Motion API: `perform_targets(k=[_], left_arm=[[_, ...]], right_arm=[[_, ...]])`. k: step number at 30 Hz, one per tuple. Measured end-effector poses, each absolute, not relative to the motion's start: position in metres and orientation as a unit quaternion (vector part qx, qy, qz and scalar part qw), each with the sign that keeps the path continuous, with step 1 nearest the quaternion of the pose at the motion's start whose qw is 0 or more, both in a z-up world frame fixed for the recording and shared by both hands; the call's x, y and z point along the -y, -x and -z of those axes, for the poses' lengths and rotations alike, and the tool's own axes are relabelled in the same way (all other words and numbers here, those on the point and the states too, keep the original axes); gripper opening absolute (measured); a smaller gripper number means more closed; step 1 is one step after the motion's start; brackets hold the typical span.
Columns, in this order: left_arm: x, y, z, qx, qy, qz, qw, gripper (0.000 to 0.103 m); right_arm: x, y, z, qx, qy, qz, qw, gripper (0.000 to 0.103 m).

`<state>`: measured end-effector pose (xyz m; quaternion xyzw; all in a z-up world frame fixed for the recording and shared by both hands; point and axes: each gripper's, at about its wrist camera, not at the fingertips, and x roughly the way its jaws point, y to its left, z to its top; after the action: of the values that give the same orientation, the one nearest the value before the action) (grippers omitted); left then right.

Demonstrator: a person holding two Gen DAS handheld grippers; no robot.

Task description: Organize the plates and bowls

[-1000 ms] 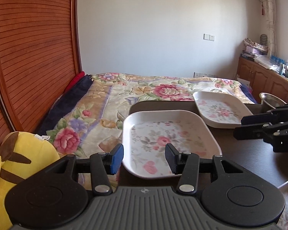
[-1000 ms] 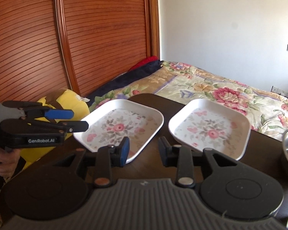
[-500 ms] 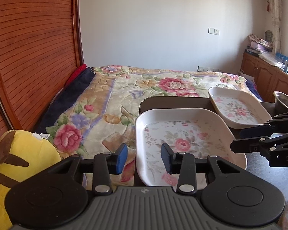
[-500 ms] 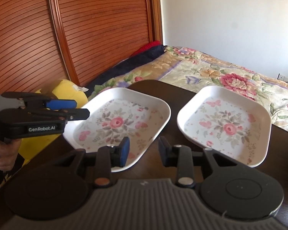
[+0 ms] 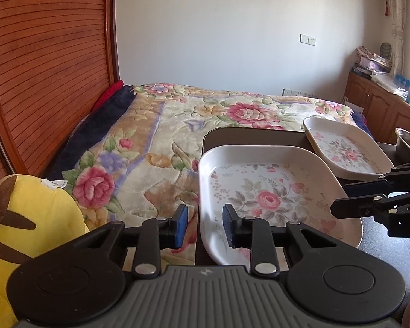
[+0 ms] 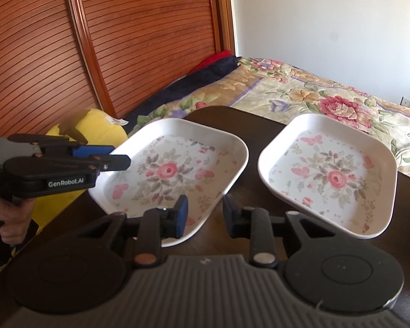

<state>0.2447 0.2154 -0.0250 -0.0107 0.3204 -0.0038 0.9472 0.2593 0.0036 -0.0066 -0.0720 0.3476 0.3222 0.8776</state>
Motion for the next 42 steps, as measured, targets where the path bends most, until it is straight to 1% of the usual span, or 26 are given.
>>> perform_targets(k=[3,9,10,11,14,16,30,42], left_arm=[[-0.215,-0.245,0.027,-0.324,0.012,0.005,0.946,0.026],[-0.214,-0.245,0.027,-0.326,0.014,0.006,0.945,0.024],[-0.214,-0.245,0.027,-0.326,0.013,0.006,0.945,0.022],[-0.214,-0.245,0.027,-0.326,0.013,0.008,0.945,0.018],[-0.212,-0.244,0.026,-0.327,0.012,0.006,0.945,0.012],[-0.212,-0.243,0.026,-0.329,0.012,0.003,0.944,0.011],[-0.201,-0.218,0.010,-0.311,0.012,0.004,0.950,0.010],[-0.171,-0.186,-0.013,-0.289,0.000,0.022,0.957,0.011]], right_arm=[[-0.003,-0.260,0.008,-0.351,0.070,-0.322,0.876,0.029],[-0.002,-0.263,0.011,-0.358,0.066,-0.322,0.874,0.025],[-0.002,-0.263,0.012,-0.359,0.066,-0.324,0.873,0.025],[-0.001,-0.264,0.012,-0.360,0.064,-0.324,0.873,0.025],[-0.001,-0.264,0.014,-0.363,0.061,-0.327,0.870,0.022],[-0.001,-0.263,0.014,-0.360,0.063,-0.327,0.872,0.022],[0.020,-0.247,0.002,-0.345,0.052,-0.336,0.875,0.021],[0.054,-0.218,-0.016,-0.319,0.048,-0.332,0.887,0.021]])
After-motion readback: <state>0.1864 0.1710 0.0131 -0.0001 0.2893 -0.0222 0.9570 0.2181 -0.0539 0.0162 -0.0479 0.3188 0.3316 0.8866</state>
